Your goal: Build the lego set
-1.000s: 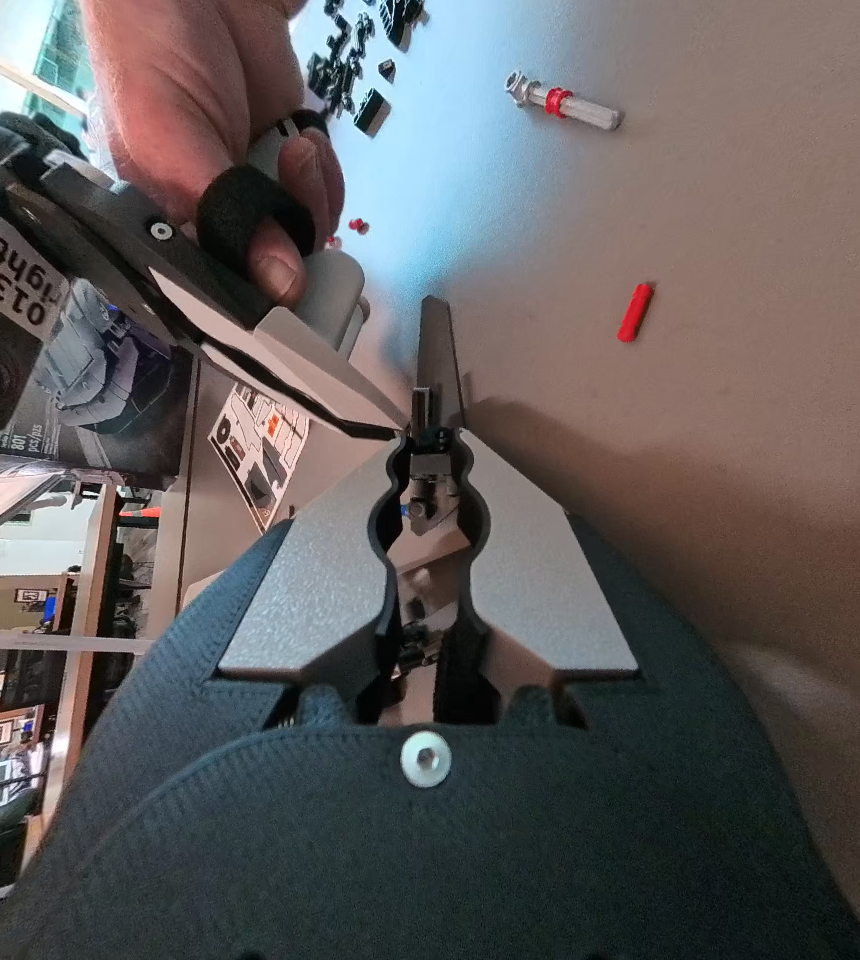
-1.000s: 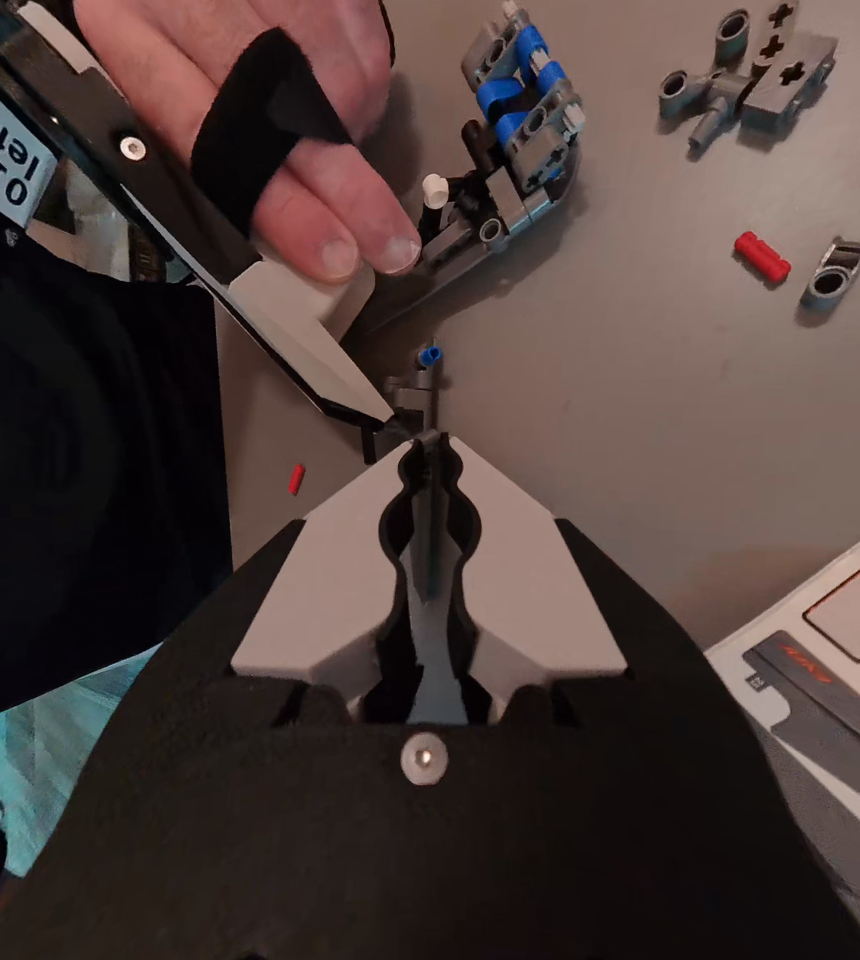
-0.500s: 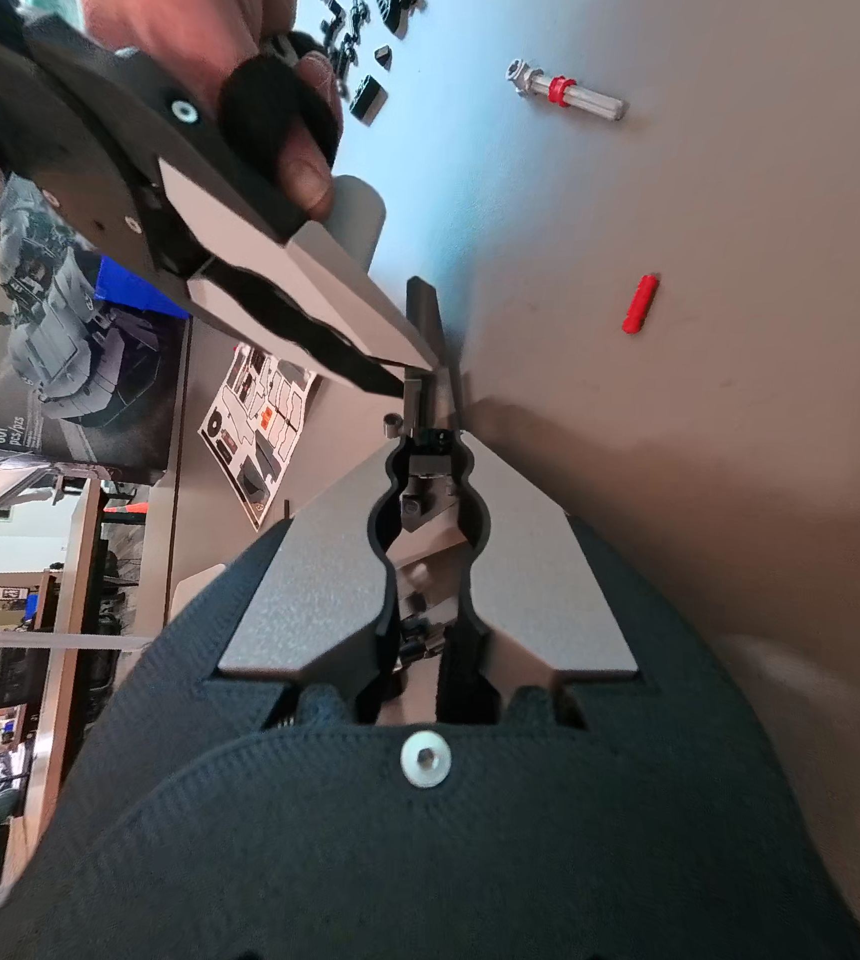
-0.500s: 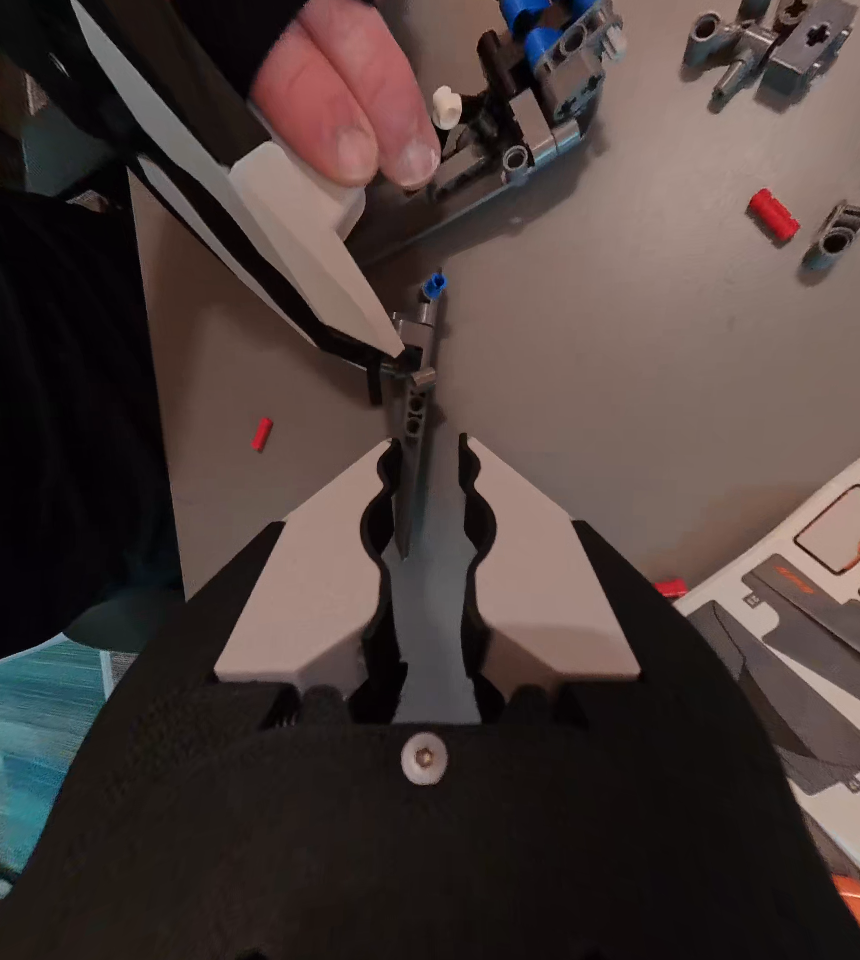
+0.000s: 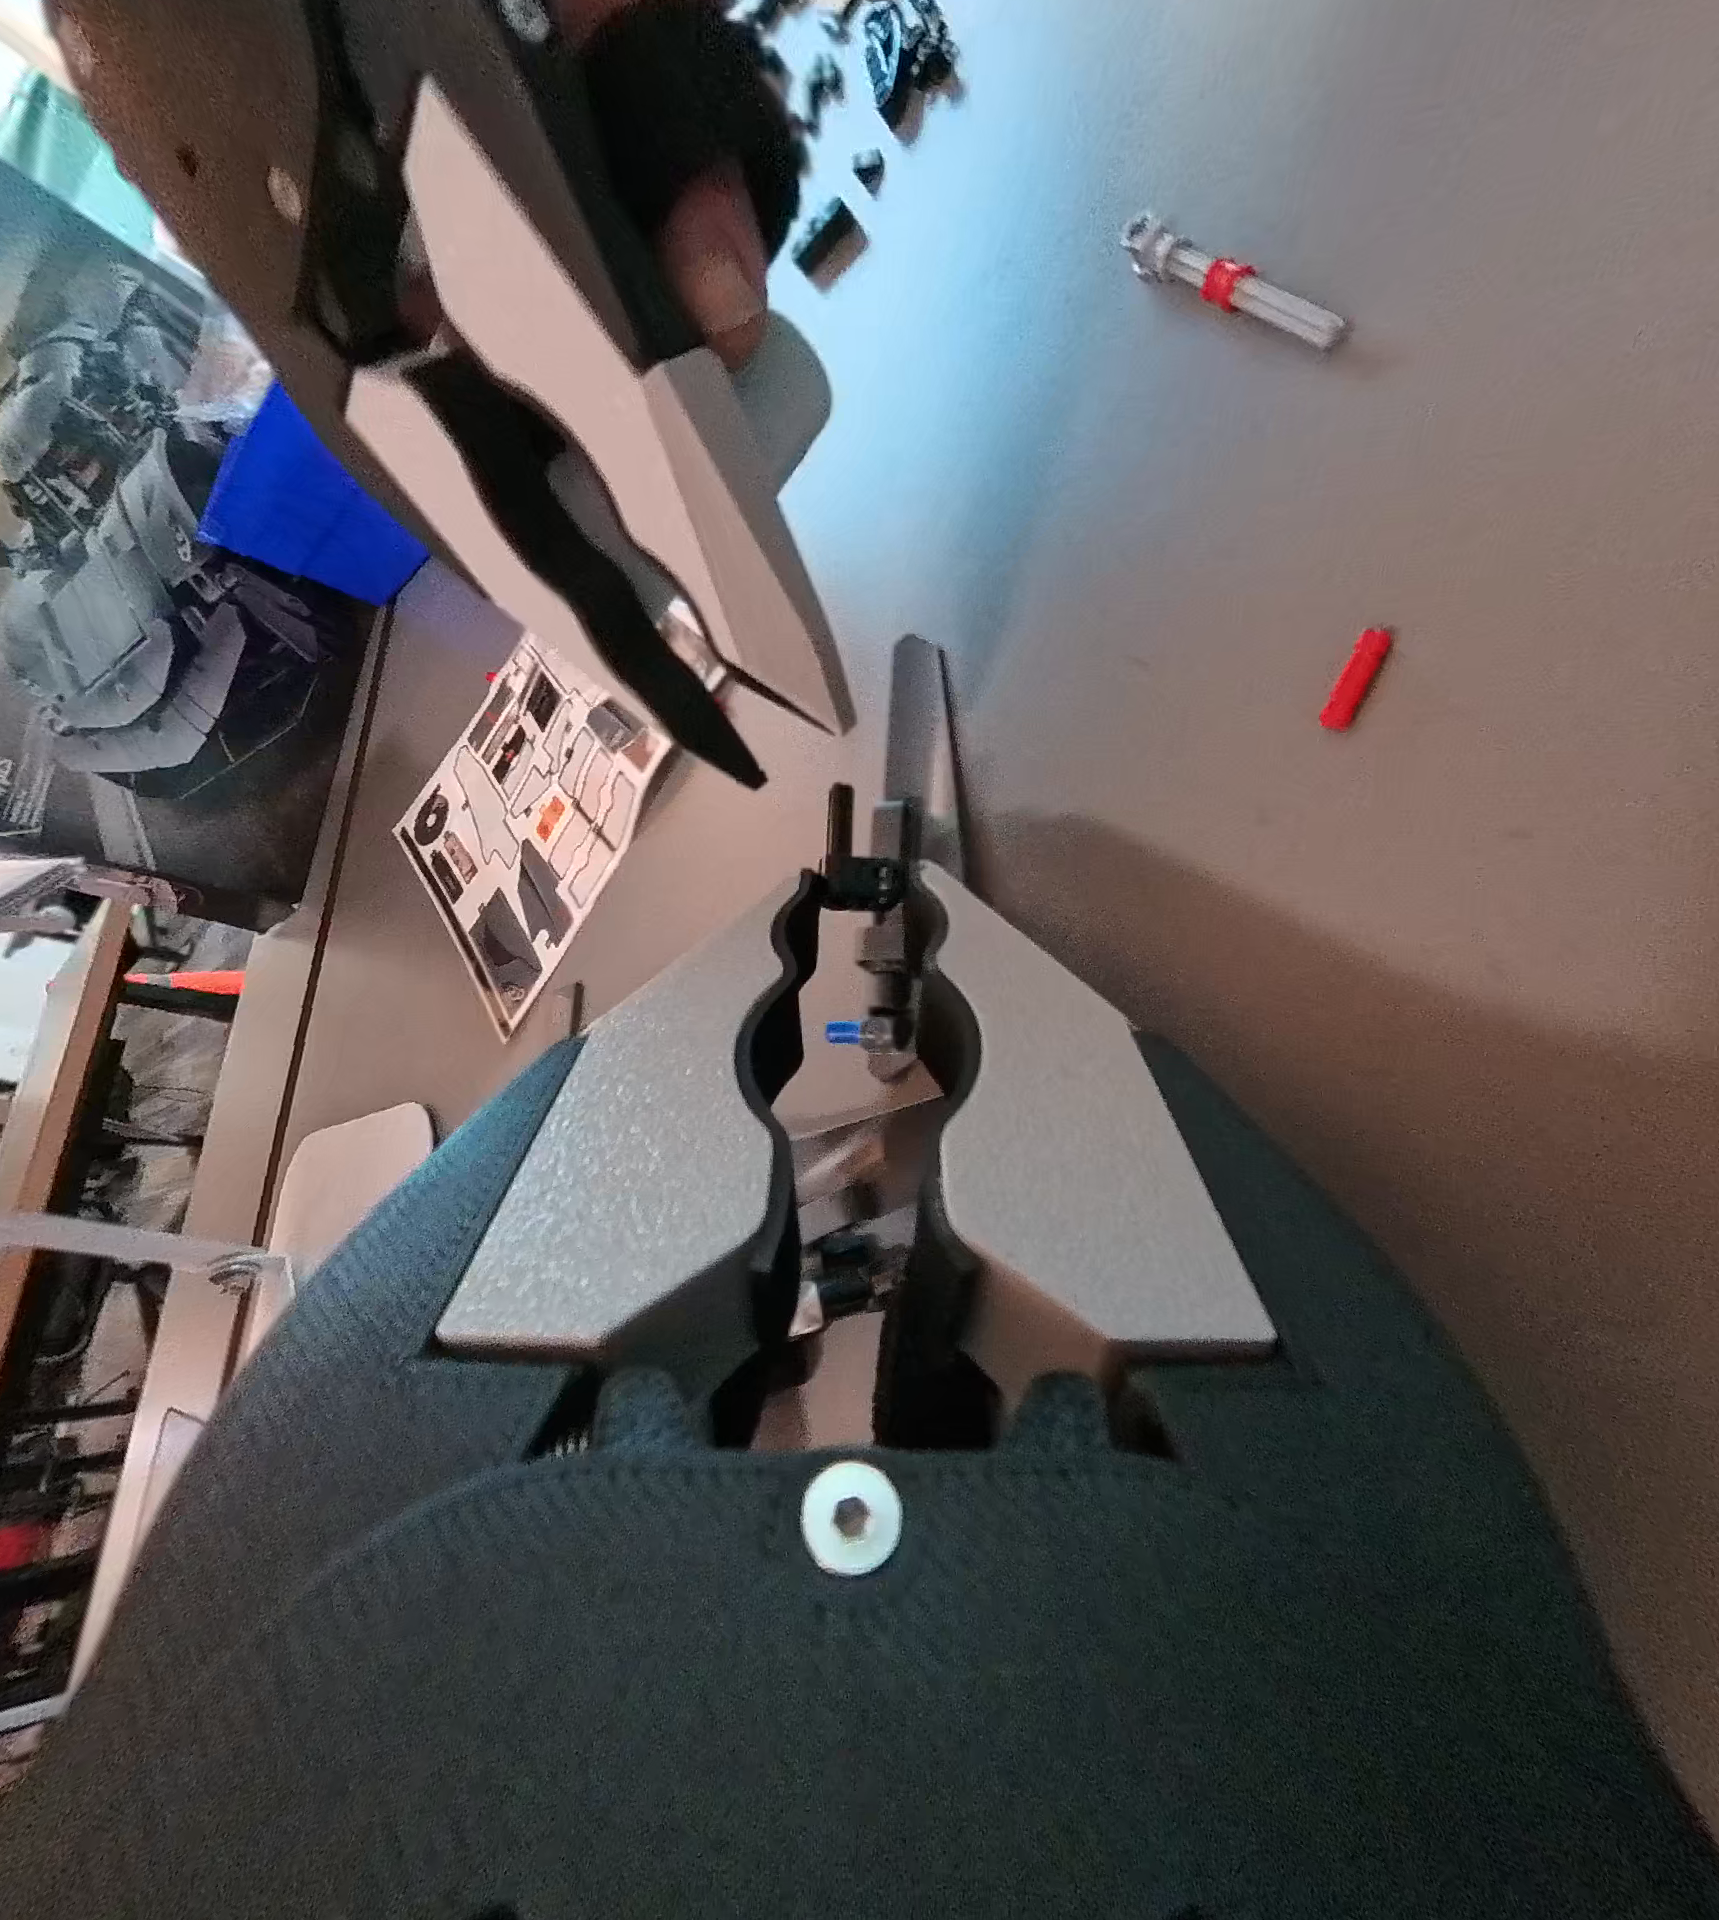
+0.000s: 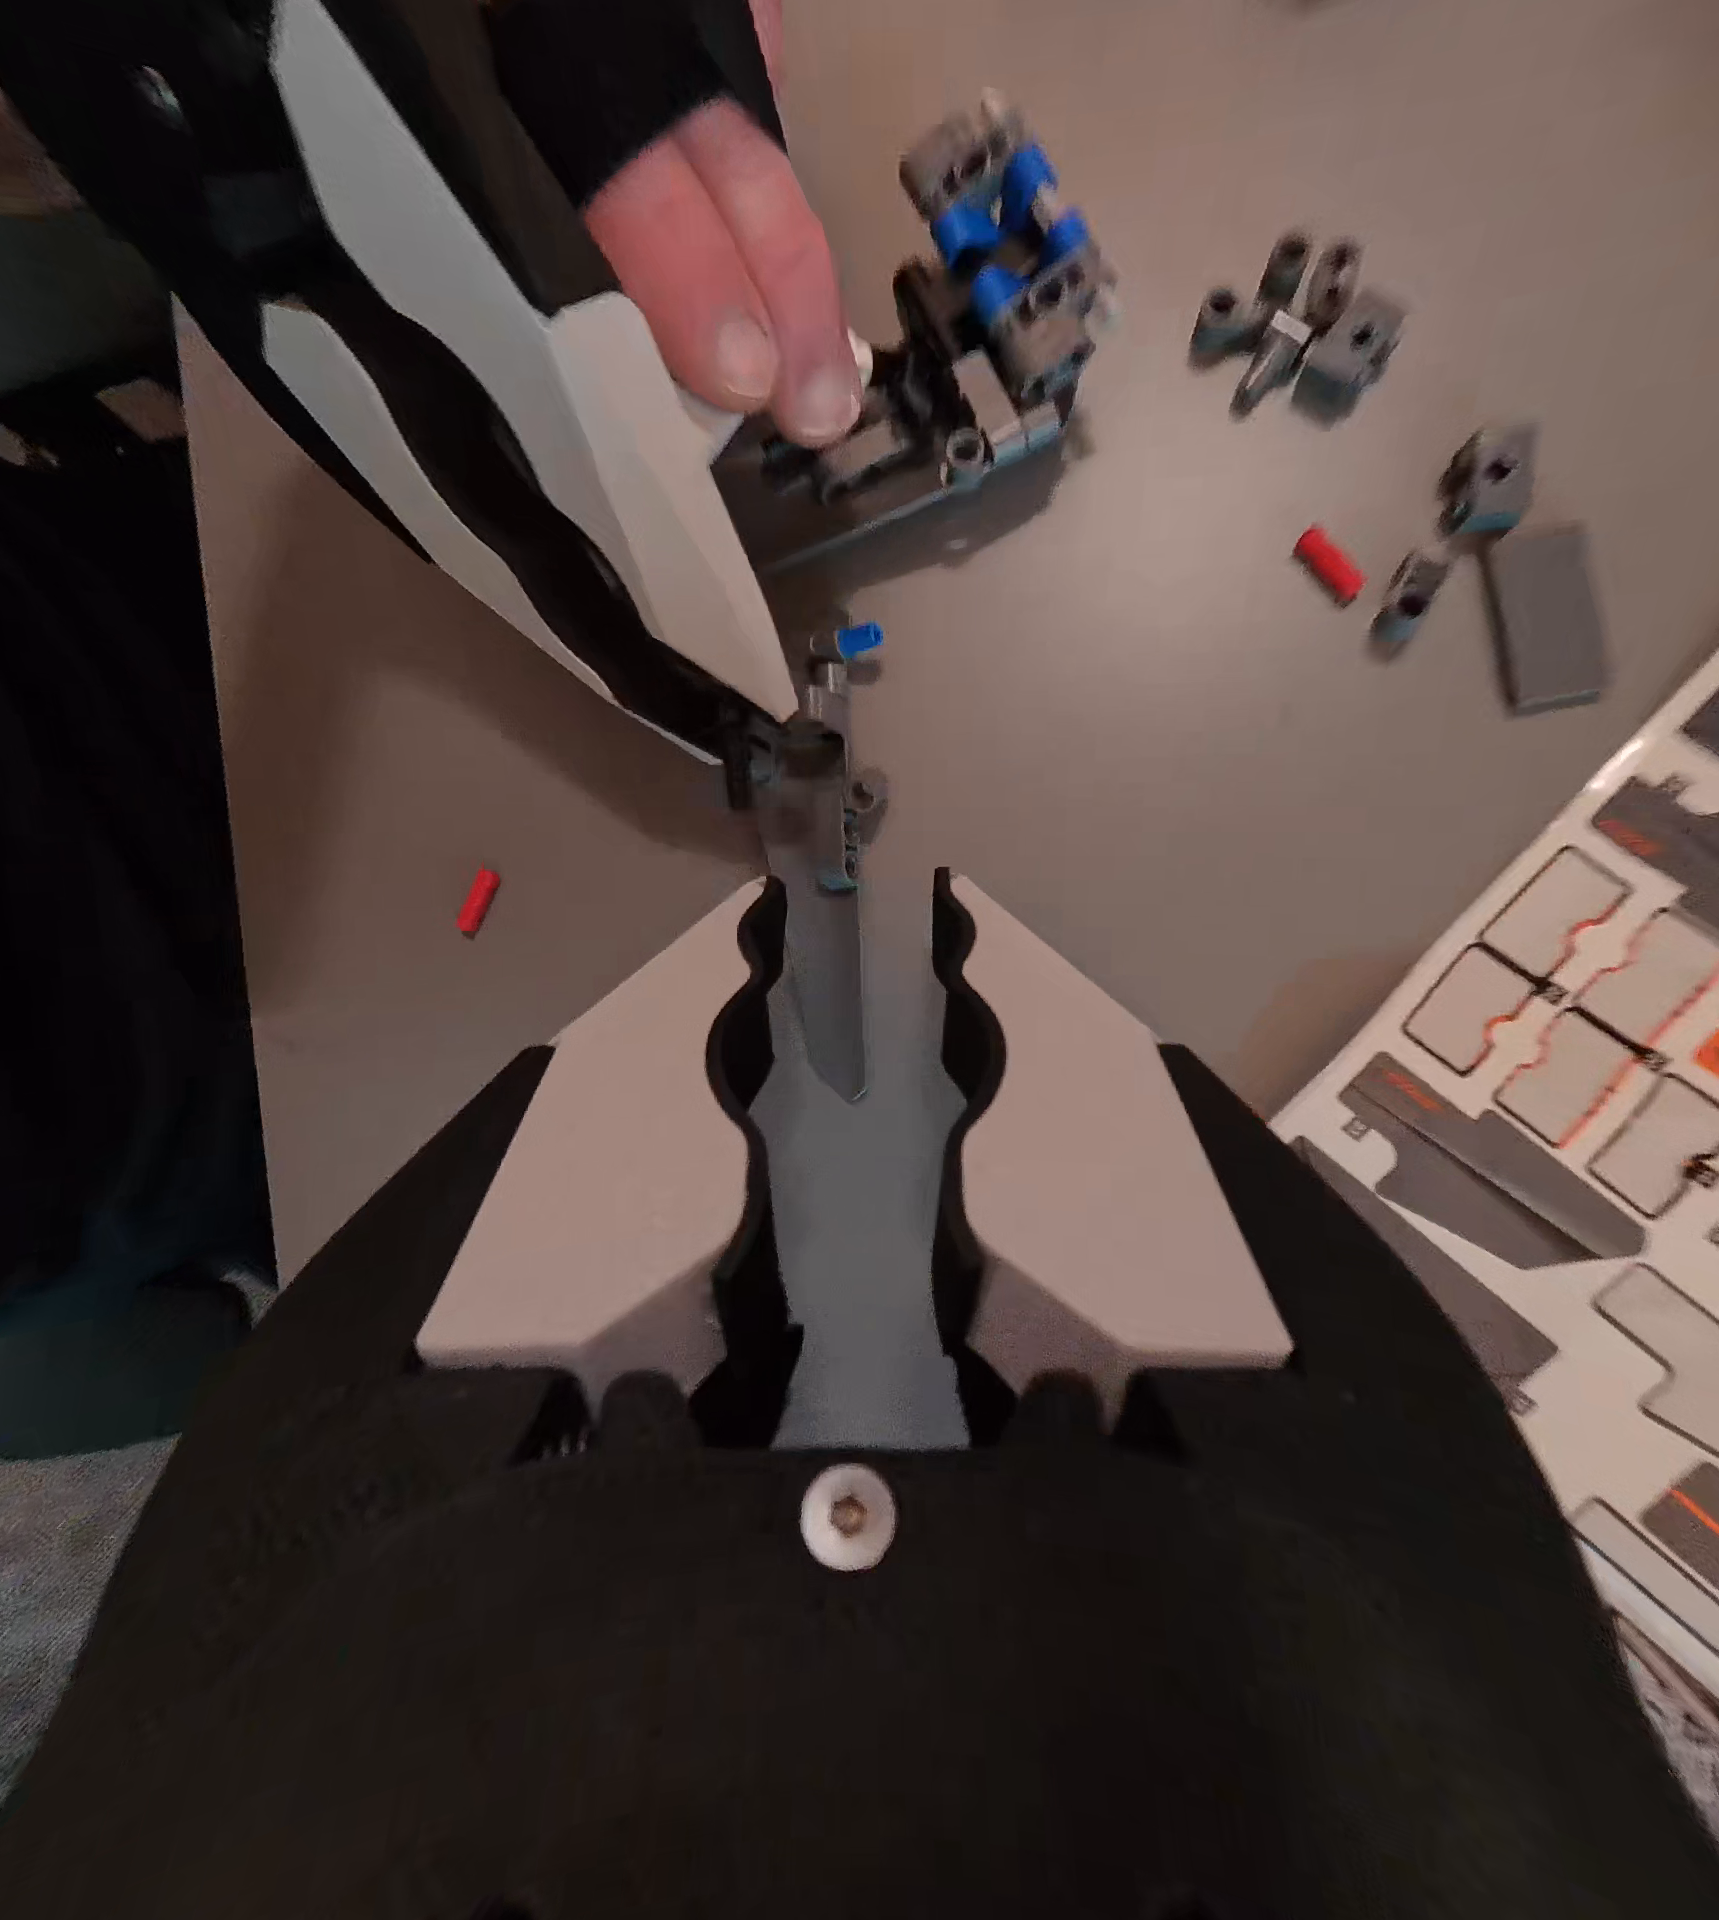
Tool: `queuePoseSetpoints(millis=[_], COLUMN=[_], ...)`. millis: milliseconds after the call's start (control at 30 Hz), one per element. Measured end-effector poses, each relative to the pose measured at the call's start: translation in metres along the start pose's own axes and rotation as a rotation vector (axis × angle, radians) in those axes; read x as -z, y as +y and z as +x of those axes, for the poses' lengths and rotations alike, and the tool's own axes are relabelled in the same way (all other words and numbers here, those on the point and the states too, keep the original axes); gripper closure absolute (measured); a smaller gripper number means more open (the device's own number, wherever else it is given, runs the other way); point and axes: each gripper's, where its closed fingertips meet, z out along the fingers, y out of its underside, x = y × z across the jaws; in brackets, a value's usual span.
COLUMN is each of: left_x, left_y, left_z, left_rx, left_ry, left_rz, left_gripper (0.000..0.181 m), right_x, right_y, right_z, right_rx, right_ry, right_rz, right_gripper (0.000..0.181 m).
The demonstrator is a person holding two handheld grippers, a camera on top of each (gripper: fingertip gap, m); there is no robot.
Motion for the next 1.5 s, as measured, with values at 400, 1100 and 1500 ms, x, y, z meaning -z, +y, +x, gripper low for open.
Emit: queuePoseSetpoints(millis=[400, 1100, 1500], left_x=[0.018, 0.038, 0.038], left_y=[-0.019, -0.038, -0.036], left_z=[-0.033, -0.048, -0.05], left_rx=[0.057, -0.143, -0.165], left_ry=[-0.184, -0.354, -0.408], left_rz=[0.118, 0.139, 0.095], left_gripper=[0.168, 0.17, 0.181], right_x=[0.019, 0.03, 0.036], right_y=[-0.045, -0.068, -0.074], right_z=[-0.028, -0.035, -0.034], right_rx=[-0.237, -0.101, -0.149], right_ry=[-0.102, 0.024, -0.013], right_rz=[0.437, 0.38, 0.443], right_gripper=[0.157, 0.176, 0.176])
